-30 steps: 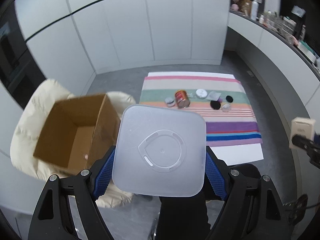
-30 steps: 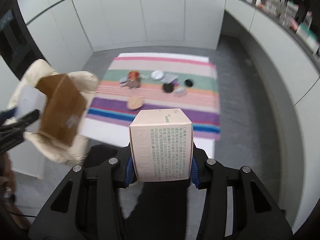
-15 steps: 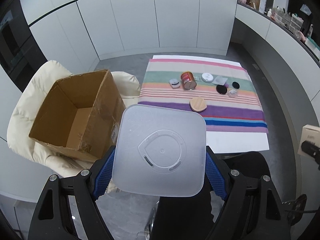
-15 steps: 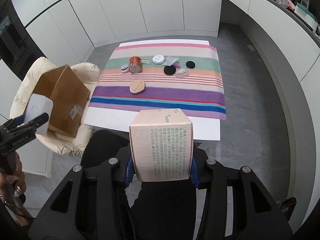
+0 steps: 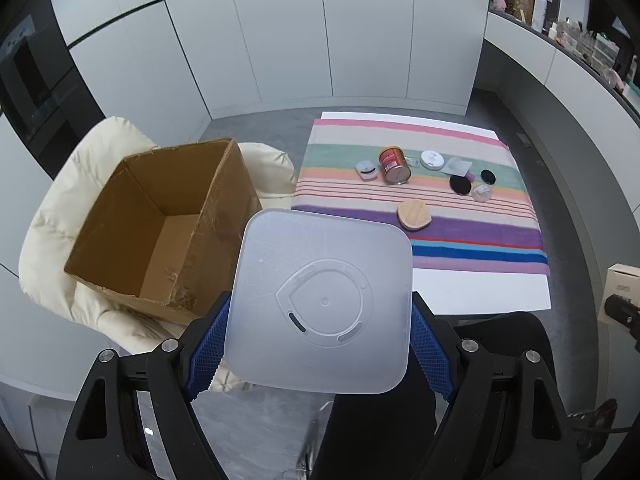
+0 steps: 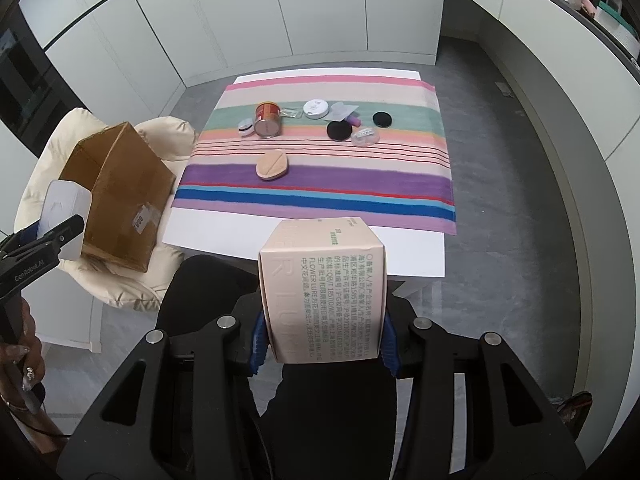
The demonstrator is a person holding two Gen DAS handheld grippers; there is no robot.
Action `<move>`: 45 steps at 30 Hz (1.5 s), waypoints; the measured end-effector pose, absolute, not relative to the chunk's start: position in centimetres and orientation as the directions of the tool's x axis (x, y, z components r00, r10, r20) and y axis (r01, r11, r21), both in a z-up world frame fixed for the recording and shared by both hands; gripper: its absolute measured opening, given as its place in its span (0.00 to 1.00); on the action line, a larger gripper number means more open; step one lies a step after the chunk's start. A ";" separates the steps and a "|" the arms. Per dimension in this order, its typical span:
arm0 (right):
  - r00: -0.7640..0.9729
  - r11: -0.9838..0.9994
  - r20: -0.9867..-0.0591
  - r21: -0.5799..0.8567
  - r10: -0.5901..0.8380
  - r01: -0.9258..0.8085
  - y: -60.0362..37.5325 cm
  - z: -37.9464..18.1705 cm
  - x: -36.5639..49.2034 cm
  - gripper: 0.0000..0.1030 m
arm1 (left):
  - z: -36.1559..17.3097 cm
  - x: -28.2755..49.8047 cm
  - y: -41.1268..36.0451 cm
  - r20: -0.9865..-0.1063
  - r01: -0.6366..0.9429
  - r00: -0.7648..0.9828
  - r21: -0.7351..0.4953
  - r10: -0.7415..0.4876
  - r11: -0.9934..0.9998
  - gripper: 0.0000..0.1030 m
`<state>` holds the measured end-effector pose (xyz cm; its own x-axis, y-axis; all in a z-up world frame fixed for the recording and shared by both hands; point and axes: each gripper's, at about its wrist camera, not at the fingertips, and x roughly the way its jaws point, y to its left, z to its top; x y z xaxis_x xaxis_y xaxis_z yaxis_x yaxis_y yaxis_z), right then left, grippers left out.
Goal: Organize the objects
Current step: 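Carry the clear lid and cream box over the cardboard box with both tools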
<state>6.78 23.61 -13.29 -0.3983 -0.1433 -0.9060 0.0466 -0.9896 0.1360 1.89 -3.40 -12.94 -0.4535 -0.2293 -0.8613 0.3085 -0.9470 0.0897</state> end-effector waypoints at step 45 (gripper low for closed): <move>-0.244 -0.718 -0.896 0.109 -0.370 0.688 -12.0 -11.2 5.4 0.45 | -13.9 16.2 -24.7 -0.863 0.698 -0.360 0.003 -0.355 -0.716 0.80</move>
<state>5.37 -12.04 -11.19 -0.2443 -0.3704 -0.8962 0.6879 -0.7176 0.1091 16.25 -24.74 -13.89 -0.3600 -0.3550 -0.8628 0.6981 -0.7160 0.0033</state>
